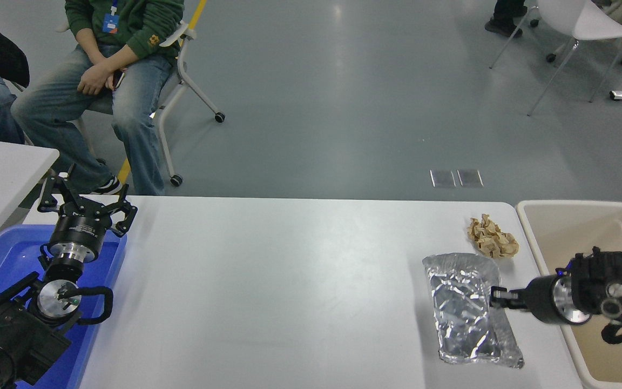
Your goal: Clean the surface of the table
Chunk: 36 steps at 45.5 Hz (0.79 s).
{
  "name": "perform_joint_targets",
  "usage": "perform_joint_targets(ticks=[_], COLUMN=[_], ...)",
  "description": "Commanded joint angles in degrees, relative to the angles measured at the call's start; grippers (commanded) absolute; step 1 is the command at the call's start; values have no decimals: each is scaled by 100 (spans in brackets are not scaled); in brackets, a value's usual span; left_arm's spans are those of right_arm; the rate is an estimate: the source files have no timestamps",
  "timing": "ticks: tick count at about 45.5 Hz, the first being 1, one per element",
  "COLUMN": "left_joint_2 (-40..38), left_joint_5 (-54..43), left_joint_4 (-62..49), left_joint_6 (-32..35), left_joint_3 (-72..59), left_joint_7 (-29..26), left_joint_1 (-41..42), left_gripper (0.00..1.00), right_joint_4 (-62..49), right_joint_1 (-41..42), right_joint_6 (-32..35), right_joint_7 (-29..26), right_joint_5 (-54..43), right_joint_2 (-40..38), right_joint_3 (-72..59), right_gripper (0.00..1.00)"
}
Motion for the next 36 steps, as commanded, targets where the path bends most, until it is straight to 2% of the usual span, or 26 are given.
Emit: perform_joint_targets(ticks=[1, 16, 36], left_joint_2=[-1, -1, -1], left_joint_5=[1, 1, 1], left_joint_4=[0, 0, 0], left_joint_6=[0, 0, 0], left_joint_3=[0, 0, 0], left_joint_7=[0, 0, 0], left_joint_1=[0, -9, 0], left_gripper=[100, 100, 100], right_joint_4=[395, 588, 500], right_joint_1=[51, 51, 34], right_joint_6=[522, 1287, 1455], right_joint_7=[64, 319, 618], right_joint_5=[96, 395, 465], right_joint_2=[-790, -1722, -2206], right_joint_3=[635, 1391, 1541], right_gripper=[0, 0, 0])
